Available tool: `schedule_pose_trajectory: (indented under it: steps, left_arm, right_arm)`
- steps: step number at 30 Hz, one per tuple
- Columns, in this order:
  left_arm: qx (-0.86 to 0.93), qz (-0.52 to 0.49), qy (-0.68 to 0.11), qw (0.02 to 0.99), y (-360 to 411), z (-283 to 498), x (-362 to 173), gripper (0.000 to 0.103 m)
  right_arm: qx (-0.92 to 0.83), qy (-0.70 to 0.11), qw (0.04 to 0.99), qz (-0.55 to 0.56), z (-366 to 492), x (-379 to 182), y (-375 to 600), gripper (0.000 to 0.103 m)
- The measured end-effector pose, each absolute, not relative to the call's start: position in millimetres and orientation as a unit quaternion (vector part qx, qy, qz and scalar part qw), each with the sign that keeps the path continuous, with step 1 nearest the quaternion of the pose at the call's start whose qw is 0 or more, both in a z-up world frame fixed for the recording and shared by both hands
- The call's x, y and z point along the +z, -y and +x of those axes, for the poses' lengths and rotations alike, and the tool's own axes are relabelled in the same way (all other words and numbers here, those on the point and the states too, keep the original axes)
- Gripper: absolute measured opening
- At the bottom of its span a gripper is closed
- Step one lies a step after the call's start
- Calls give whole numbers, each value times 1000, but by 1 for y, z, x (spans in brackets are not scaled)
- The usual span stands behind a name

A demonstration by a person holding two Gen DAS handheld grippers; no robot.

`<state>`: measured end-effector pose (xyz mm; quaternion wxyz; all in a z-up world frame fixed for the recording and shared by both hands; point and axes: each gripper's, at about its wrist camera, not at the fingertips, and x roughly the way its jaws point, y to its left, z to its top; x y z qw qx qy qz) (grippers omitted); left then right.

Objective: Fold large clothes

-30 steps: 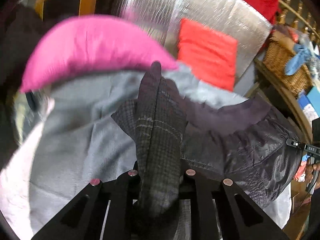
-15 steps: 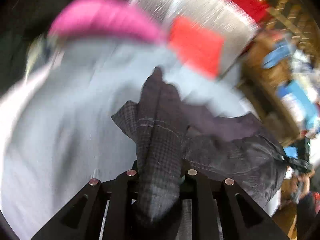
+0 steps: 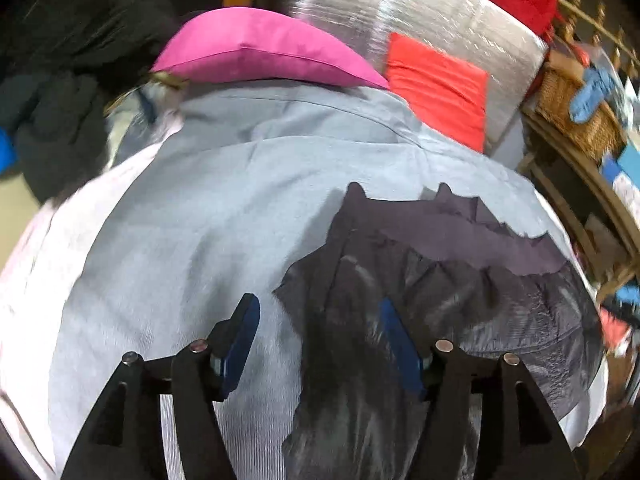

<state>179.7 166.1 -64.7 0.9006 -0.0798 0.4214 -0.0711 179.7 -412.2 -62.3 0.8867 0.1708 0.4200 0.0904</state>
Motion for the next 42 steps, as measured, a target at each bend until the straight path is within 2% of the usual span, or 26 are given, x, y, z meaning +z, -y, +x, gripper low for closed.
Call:
schedule_pose_trajectory:
  steps: [5, 9, 10, 11, 12, 13, 14, 16, 19, 21, 23, 25, 27, 29, 30, 31, 32, 33, 36, 39, 42]
  left_arm:
    - [-84, -55, -457, 884, -145, 224, -83, 66]
    - [-93, -50, -486, 867, -133, 254, -99, 66]
    - [-95, -46, -496, 862, -130, 261, -104, 66]
    - [-97, -46, -502, 858, -128, 267, -108, 66]
    - [-103, -46, -500, 858, -127, 270, -110, 43]
    - [-108, -52, -502, 856, -128, 273, -110, 25]
    - [-115, -72, -510, 850, -130, 277, -110, 15]
    - [-118, -81, -495, 857, -132, 276, -102, 10]
    - [-117, -71, -468, 873, -127, 270, -93, 9]
    - [-110, -84, -489, 861, -126, 279, -110, 10]
    - [-103, -108, -518, 842, -129, 288, -130, 13]
    - [-96, -115, -518, 842, -131, 287, -126, 15]
    - [-80, -92, -508, 853, -128, 281, -113, 27]
    - [-61, -71, -487, 868, -128, 270, -97, 30]
    - [-57, -66, -472, 877, -130, 260, -84, 32]
    - [-53, -62, -463, 883, -130, 252, -77, 33]
    - [-45, -53, -445, 893, -131, 238, -64, 39]
    - [-40, -44, -429, 901, -131, 224, -54, 47]
    - [-42, -26, -387, 921, -125, 183, -33, 60]
    - [-57, -1, -365, 929, -112, 144, -30, 62]
    - [-39, 16, -361, 932, -104, 121, -47, 63]
  right_arm:
    - [85, -454, 884, 72, 229, -67, 372, 74]
    - [80, -493, 865, 54, 270, -90, 366, 74]
    - [82, -499, 861, 58, 277, -94, 367, 68]
    - [97, -505, 855, 74, 282, -98, 369, 57]
    - [107, -509, 850, 85, 286, -100, 369, 31]
    - [107, -513, 848, 85, 289, -99, 368, 26]
    - [108, -510, 850, 79, 288, -95, 366, 18]
    - [113, -498, 858, 63, 282, -81, 363, 10]
    - [110, -451, 884, 56, 271, -47, 368, 8]
    - [96, -443, 888, 73, 271, -47, 380, 8]
    - [71, -476, 871, 94, 282, -81, 391, 8]
    - [63, -503, 855, 104, 286, -111, 392, 12]
    - [56, -493, 859, 127, 282, -118, 394, 16]
    - [48, -480, 864, 145, 275, -108, 398, 28]
    - [38, -477, 868, 133, 270, -101, 396, 37]
    - [33, -474, 871, 125, 266, -96, 396, 51]
    - [22, -465, 878, 114, 257, -84, 395, 59]
    - [17, -452, 885, 112, 248, -74, 394, 63]
    - [31, -409, 903, 126, 210, -41, 390, 63]
    - [88, -382, 907, 152, 178, -28, 373, 65]
    - [119, -381, 897, 189, 152, -46, 366, 67]
